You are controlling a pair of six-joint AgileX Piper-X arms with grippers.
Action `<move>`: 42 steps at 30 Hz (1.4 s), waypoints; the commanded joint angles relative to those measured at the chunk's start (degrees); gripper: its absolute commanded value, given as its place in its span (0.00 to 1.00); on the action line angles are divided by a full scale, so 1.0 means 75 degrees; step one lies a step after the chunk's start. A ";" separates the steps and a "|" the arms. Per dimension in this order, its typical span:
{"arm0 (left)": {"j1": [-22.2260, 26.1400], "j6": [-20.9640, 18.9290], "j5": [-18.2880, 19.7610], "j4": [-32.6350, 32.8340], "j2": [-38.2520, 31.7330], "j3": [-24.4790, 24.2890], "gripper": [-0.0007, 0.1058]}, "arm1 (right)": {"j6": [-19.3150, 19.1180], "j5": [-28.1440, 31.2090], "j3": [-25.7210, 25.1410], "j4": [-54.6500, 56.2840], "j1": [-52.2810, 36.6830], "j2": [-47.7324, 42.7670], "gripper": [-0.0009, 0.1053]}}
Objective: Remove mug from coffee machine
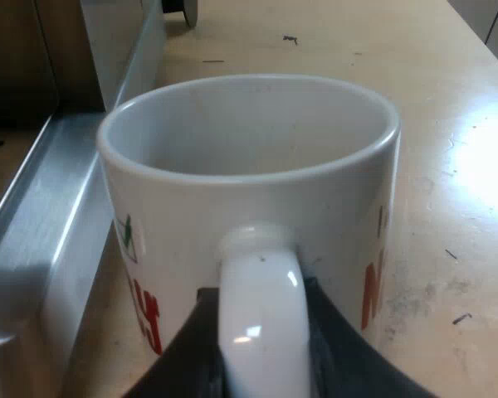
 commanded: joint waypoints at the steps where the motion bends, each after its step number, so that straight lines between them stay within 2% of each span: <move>1: -0.0034 0.0010 0.0107 -0.0005 -0.0006 -0.0003 0.82 | -0.0026 0.0105 -0.0056 -0.0622 -0.0032 0.0274 0.01; 11: -0.0034 -0.0048 0.0107 0.0002 -0.0006 -0.0003 0.82 | -0.0026 0.0535 -0.0480 -0.0704 -0.0032 0.1391 0.02; 13: -0.0034 -0.0048 0.0107 0.0002 -0.0006 -0.0003 0.82 | -0.0026 0.0535 -0.0628 -0.0704 -0.0032 0.1475 0.10; 15: -0.0034 -0.0048 0.0107 0.0027 -0.0006 -0.0003 0.82 | -0.0026 0.0535 -0.0783 -0.0564 -0.0032 0.1502 0.27; 16: -0.0034 -0.0048 0.0107 0.0031 -0.0006 -0.0003 0.82 | 0.0040 0.0535 -0.0815 -0.0502 -0.0032 0.1502 0.32; 18: -0.0034 -0.0048 0.0107 0.0031 -0.0006 -0.0003 0.82 | 0.0390 0.0535 -0.0881 -0.0308 -0.0032 0.1502 0.48; 21: -0.0034 -0.0048 0.0107 0.0031 -0.0006 -0.0003 0.82 | 0.0515 0.0535 -0.0879 -0.0213 -0.0032 0.1502 0.59; 27: -0.0034 -0.0048 -0.0054 0.0031 -0.0006 -0.0003 0.82 | 0.0544 0.0535 -0.0879 -0.0074 0.0017 0.1344 0.59; 30: -0.0034 -0.0048 -0.0492 0.0031 -0.0006 -0.0003 0.82 | 0.0543 0.0535 -0.0879 0.0393 0.0020 0.0921 0.59; 31: -0.0034 -0.0048 -0.0605 0.0031 -0.0006 -0.0003 0.82 | 0.0543 0.0535 -0.0879 0.1123 0.0020 0.0395 0.59; 37: -0.0034 -0.0026 -0.0642 -0.0015 -0.0006 -0.0003 0.82 | 0.0543 0.0535 -0.0879 0.3297 0.0020 -0.1002 0.59; 42: -0.0034 -0.0026 -0.0642 -0.0023 -0.0006 -0.0003 0.82 | 0.0543 0.0482 -0.0879 0.4619 0.0020 -0.2103 0.59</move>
